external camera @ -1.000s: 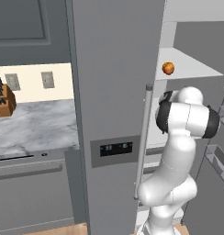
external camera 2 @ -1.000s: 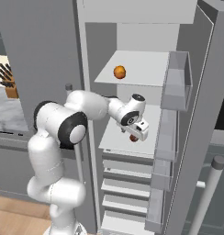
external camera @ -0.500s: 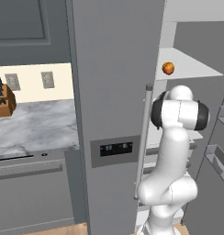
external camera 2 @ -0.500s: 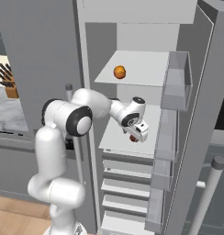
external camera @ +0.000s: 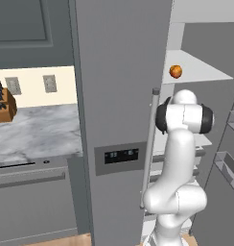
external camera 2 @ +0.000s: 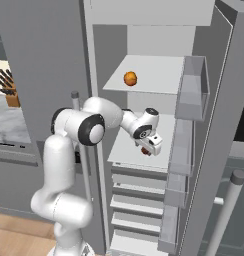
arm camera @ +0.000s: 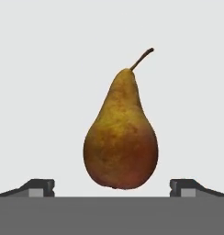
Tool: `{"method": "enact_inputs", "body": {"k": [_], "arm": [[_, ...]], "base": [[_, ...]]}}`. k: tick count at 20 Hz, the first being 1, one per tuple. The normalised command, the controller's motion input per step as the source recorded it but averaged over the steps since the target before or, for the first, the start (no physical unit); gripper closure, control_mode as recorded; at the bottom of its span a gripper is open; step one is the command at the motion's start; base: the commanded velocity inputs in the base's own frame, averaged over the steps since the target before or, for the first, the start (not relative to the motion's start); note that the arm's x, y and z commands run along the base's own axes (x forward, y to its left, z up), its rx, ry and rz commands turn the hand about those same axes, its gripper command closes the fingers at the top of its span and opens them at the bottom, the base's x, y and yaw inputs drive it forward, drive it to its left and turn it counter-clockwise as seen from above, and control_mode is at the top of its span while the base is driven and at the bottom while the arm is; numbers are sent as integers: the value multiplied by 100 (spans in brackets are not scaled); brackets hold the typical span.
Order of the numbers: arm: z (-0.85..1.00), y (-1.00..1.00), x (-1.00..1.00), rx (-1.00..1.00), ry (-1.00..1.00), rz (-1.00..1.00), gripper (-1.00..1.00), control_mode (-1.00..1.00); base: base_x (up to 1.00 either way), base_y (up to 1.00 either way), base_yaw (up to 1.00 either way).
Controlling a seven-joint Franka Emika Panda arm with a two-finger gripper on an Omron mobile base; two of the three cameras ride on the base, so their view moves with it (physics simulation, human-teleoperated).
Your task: Pick the peach and pear from the fridge and place them inside the tupperware on the counter.
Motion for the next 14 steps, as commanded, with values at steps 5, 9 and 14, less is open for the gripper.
{"method": "enact_inputs", "body": {"k": [5, 9, 14], "arm": [[-19, -9, 18, 0, 0, 0, -100, -100], [-16, -10, 19, 0, 0, 0, -100, -100], [-18, -3, 9, 0, 0, 0, 100, -100]], "base": [[0, 0, 0], [0, 0, 0], [0, 0, 0]]}}
